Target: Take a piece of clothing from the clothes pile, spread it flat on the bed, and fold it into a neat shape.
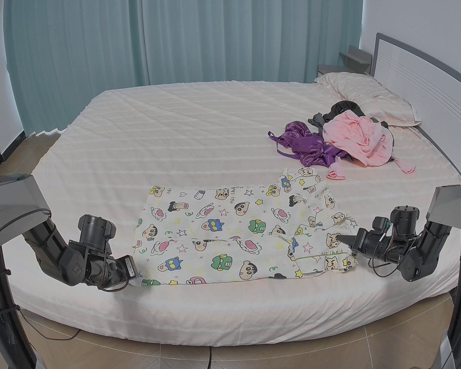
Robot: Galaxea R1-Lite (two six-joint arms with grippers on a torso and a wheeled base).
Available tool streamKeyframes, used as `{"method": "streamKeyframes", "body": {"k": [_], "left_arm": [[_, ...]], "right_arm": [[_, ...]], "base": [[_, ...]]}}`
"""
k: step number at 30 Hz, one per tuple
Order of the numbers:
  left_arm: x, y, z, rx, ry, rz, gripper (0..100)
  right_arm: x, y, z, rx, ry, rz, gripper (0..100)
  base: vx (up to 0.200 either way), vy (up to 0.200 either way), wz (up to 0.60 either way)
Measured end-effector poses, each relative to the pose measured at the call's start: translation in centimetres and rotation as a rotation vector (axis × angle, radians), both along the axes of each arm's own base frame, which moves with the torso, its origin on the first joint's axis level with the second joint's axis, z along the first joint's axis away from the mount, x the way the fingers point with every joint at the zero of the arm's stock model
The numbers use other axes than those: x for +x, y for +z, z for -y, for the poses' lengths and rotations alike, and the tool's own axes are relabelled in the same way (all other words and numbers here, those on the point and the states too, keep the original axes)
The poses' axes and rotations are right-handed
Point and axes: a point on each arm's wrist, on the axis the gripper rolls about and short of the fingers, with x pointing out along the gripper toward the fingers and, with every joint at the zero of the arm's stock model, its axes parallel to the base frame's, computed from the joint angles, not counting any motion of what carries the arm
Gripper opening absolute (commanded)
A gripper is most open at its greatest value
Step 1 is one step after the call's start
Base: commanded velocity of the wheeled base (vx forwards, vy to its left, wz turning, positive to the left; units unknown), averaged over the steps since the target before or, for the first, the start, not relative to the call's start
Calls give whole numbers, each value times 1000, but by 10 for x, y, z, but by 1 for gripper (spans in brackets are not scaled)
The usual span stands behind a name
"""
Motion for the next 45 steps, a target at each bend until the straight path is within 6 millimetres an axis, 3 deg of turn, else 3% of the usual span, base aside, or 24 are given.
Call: {"method": "streamKeyframes", "body": {"k": [20, 21, 33, 45], "left_arm": [[-2, 11, 0, 0, -2, 2, 0], [-2, 11, 0, 0, -2, 4, 100], [2, 14, -4, -5, 17, 21, 100], [22, 30, -11, -116, 169, 97, 100]], "right_arm": [[-1, 1, 1, -9, -9, 4, 0], [-1, 1, 0, -13, -8, 6, 100], [-3, 3, 2, -78, -46, 35, 100], [-8, 55, 8, -59, -176, 177, 100]], "base": [[0, 0, 0], [0, 0, 0], [0, 0, 0], [0, 0, 0]]}}
